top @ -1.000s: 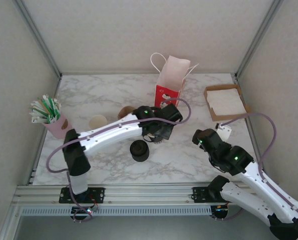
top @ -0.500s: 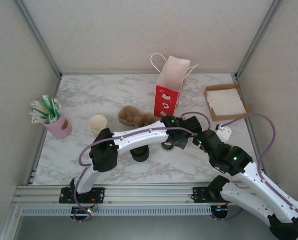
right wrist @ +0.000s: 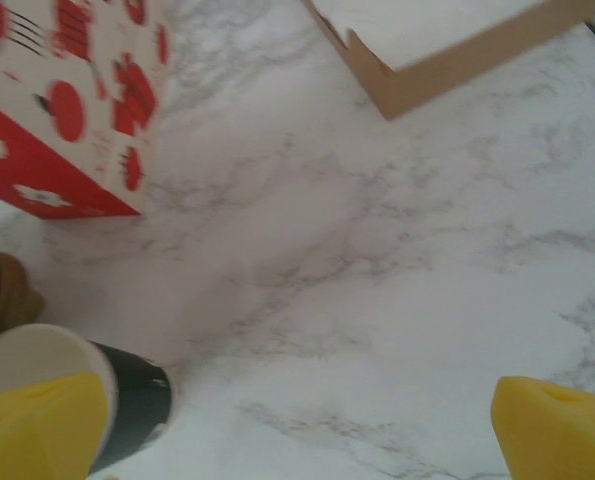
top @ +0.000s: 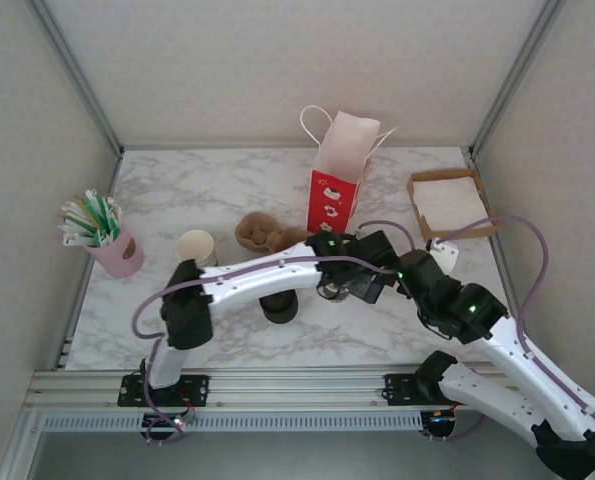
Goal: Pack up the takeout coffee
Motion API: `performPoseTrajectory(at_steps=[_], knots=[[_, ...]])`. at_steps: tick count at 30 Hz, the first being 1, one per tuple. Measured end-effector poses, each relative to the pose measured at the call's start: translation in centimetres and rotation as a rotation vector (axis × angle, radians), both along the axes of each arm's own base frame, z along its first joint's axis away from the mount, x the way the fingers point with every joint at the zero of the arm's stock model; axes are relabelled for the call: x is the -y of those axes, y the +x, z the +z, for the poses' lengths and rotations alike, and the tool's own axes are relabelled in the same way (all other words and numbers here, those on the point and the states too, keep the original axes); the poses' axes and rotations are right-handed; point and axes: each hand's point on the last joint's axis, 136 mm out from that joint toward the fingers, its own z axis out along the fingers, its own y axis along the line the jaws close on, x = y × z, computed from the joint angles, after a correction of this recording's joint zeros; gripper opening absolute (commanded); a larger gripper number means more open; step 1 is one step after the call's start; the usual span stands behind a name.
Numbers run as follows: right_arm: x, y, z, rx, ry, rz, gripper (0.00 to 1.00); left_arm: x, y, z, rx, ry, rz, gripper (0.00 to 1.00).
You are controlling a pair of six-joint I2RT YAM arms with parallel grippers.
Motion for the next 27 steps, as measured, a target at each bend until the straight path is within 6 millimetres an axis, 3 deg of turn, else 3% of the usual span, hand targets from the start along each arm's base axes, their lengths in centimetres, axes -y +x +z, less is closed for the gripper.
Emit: performPoseTrajectory(at_steps=[3, 7, 10, 13, 17, 20, 27], knots=[[-1.4, 0.9, 2.3, 0.021, 0.009, 0.069, 0.99, -2.6, -0.4, 3.6, 0.033, -0.081, 0.022, 1.00], [-3.3, 1.2, 2.5, -0.036, -0.026, 0.207, 0.99, -6.8, -0.1, 8.8, 0.100, -0.272, 0.101, 1.00], [-5.9, 1.4, 2.8, -0.091, -0.025, 0.334, 0.99, -11.1, -0.3, 10.7, 0.123, -0.396, 0.181, 1.00], [-8.7, 1.8, 3.1, -0.138, -0.005, 0.450, 0.98, -14.7, -0.8, 9.9, 0.110, -0.470, 0.256, 0.99], [-12.1, 1.9, 2.8, -0.200, -0.001, 0.574, 0.95, -18.0, -1.8, 6.0, 0.040, -0.497, 0.336, 0.90], [-15.4, 1.5, 2.1, -0.254, -0.049, 0.676, 0.93, -20.0, -2.6, 3.0, -0.024, -0.523, 0.400, 0.78], [-21.2, 0.7, 0.2, -0.334, -0.185, 0.819, 0.91, -22.5, -3.9, -0.3, -0.102, -0.615, 0.487, 0.44]])
